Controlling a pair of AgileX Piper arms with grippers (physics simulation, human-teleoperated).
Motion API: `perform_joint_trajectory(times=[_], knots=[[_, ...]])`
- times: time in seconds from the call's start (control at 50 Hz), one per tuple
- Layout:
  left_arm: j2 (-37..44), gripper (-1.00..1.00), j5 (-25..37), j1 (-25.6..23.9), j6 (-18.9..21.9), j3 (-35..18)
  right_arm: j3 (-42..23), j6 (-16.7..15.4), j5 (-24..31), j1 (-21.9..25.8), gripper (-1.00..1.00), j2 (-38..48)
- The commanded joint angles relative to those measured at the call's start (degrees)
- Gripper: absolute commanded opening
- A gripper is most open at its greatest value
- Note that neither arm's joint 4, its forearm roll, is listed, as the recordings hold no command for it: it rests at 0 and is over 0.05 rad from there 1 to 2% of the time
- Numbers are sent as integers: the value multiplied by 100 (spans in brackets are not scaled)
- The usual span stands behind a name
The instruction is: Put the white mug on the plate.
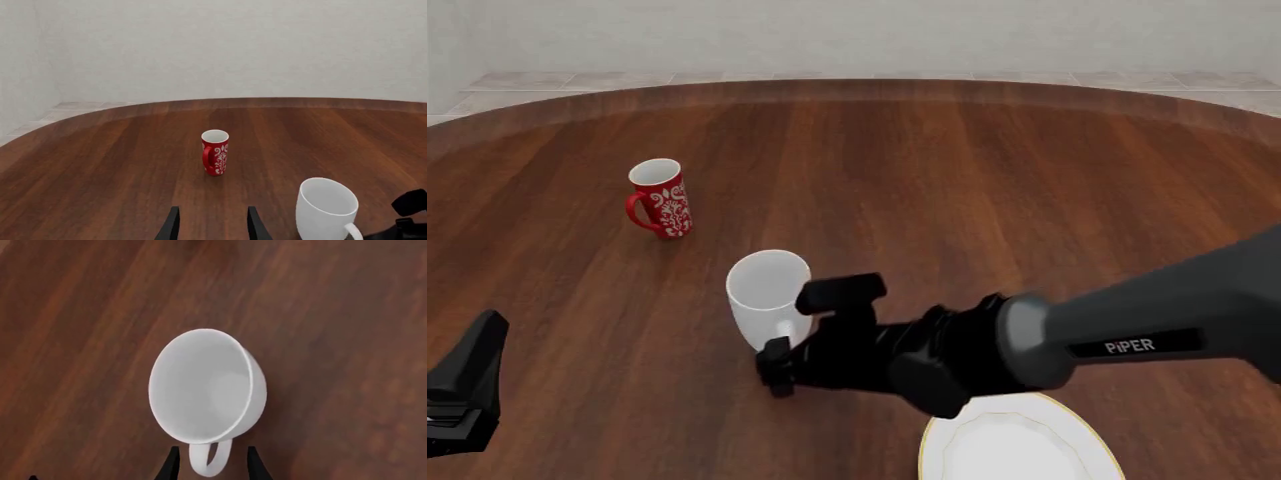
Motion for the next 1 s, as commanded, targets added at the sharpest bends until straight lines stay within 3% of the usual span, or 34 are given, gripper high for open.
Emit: perform_joint_trajectory(times=[0.02,0.18,0.2,0.52,1.0], knots=[[2,100,-1,-1,0,0,2,129,-150,92,100,232],[1,100,0,-1,1,0,-40,83,-80,72,100,193],[1,100,0,0,0,0,-47,72,-69,72,-100,185],[0,100,0,0,1,0,-123,-76,90,82,-100,113],[-1,100,0,0,1,0,-131,-527,769,-51,-100,-606]])
